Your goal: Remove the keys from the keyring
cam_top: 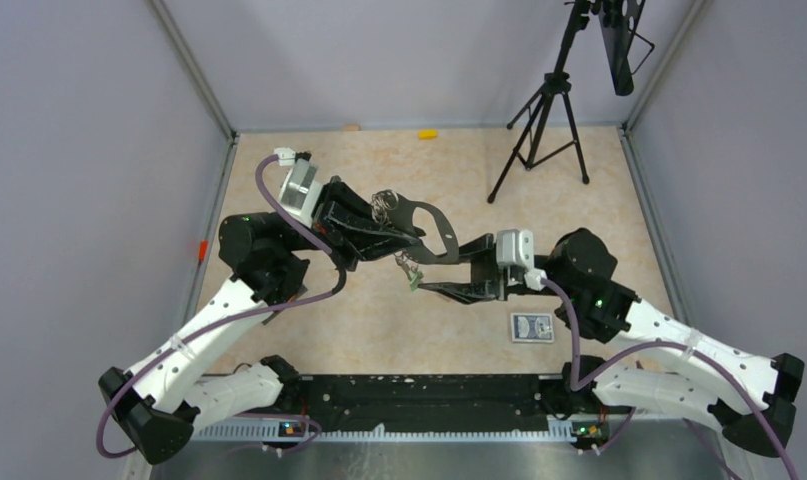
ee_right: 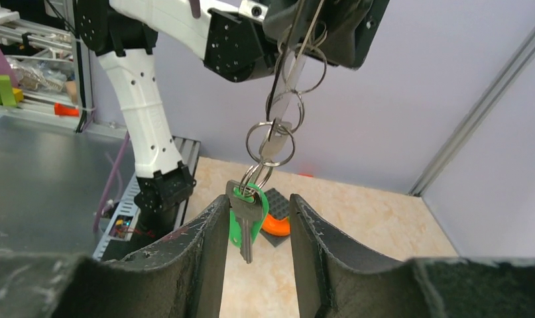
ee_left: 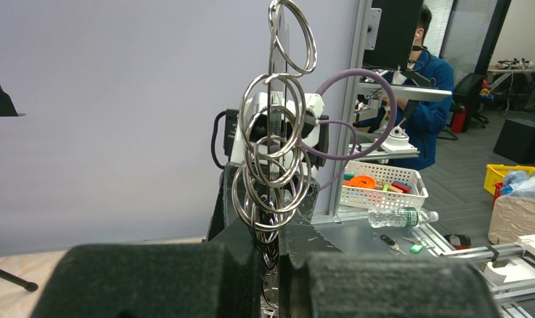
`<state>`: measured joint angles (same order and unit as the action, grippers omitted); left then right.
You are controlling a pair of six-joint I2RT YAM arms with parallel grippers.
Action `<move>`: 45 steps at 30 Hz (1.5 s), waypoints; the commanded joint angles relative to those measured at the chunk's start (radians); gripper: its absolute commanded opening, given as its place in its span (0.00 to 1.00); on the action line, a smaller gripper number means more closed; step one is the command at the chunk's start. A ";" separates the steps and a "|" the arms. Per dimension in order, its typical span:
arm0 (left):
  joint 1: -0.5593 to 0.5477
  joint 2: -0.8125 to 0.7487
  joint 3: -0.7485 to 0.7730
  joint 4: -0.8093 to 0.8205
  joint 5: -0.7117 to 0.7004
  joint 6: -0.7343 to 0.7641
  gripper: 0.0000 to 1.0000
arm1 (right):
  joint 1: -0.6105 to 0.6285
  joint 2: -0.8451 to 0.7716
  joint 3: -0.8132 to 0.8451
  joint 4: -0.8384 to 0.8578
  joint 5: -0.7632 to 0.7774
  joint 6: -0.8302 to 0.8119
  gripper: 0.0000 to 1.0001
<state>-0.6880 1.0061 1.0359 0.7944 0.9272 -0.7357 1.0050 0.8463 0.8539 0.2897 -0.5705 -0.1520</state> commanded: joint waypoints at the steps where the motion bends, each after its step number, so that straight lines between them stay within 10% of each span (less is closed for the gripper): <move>1: 0.002 0.000 0.010 0.053 0.001 -0.017 0.00 | -0.005 0.013 0.051 -0.024 -0.023 -0.027 0.38; 21: 0.002 0.009 0.013 0.069 0.001 -0.030 0.00 | -0.004 0.037 0.047 0.014 -0.049 -0.012 0.35; 45: 0.002 -0.009 0.003 0.041 -0.022 -0.001 0.00 | -0.004 -0.037 0.022 -0.018 -0.016 -0.010 0.07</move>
<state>-0.6880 1.0187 1.0359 0.8089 0.9260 -0.7555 1.0050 0.8410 0.8532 0.2649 -0.5964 -0.1608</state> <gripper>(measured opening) 0.064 0.077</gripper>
